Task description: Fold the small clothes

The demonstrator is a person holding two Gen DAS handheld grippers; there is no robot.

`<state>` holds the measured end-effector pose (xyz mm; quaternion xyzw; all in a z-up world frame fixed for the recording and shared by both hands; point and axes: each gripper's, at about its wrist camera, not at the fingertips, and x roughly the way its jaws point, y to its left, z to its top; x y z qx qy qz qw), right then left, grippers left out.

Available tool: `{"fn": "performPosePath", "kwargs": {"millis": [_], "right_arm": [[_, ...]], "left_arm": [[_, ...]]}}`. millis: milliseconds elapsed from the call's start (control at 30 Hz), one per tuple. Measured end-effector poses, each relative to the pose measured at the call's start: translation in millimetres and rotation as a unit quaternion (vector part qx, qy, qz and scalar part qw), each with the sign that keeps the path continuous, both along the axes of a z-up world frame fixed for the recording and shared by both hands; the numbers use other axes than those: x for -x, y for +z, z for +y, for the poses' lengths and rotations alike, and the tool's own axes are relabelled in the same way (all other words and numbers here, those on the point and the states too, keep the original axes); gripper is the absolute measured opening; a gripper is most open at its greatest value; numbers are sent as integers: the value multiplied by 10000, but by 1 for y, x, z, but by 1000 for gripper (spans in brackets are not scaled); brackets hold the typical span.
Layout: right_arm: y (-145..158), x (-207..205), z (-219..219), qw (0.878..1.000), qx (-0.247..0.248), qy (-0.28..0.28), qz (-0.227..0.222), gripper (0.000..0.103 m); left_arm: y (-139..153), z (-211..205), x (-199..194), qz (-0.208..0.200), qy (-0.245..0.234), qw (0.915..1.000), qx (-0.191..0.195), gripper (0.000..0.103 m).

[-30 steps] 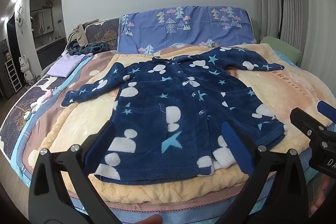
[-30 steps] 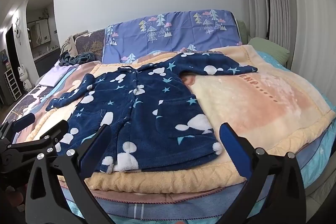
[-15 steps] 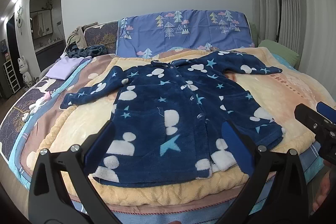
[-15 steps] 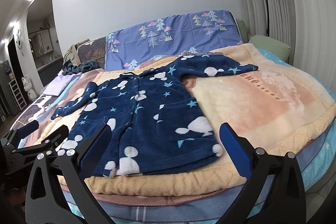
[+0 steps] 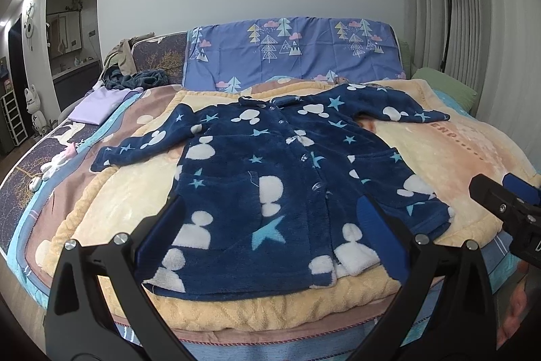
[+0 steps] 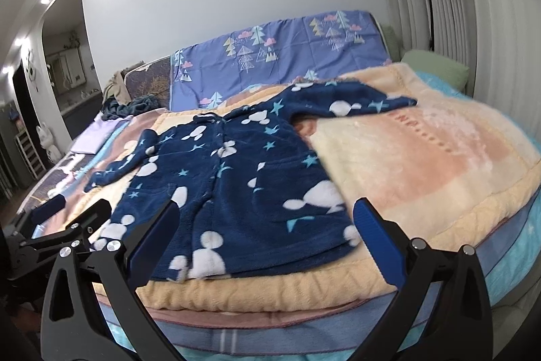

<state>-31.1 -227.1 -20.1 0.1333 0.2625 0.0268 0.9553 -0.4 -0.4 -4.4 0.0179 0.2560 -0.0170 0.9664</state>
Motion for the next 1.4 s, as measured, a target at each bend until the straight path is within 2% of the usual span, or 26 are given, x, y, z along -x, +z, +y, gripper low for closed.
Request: {"fn": "performPosePath", "kwargs": {"millis": [1400], "right_arm": [[9, -1, -11, 9997, -108, 159, -151, 102]], "left_arm": [[-1, -17, -6, 28, -169, 9999, 24, 101]]}}
